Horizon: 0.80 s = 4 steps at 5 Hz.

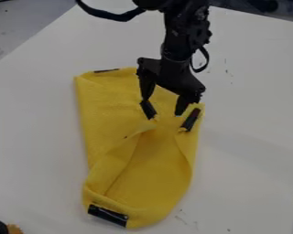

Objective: Unfold the cloth from top right to bottom left

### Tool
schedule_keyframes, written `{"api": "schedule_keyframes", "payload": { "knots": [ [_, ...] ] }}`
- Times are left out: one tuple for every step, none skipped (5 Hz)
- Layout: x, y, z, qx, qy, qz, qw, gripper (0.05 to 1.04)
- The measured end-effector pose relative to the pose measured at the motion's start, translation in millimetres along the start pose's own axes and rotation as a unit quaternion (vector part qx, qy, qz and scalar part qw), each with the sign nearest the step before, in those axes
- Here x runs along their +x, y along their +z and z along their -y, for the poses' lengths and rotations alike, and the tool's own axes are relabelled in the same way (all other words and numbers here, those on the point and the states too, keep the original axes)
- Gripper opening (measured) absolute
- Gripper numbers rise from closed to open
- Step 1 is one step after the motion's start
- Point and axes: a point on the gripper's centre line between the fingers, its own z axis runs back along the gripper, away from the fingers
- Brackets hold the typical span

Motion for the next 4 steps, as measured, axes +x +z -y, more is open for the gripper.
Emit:
{"api": "schedule_keyframes", "payload": {
  "knots": [
    [-1, -13, -5, -0.008, 0.002, -0.005, 1.0, 0.999],
    [0, -25, -9, -0.01, -0.002, -0.013, 0.9999, 0.999],
    [0, -31, -12, -0.012, 0.001, -0.013, 0.9998, 0.947],
    [3, -32, -15, -0.013, -0.003, -0.015, 0.9998, 0.664]
  ]
}}
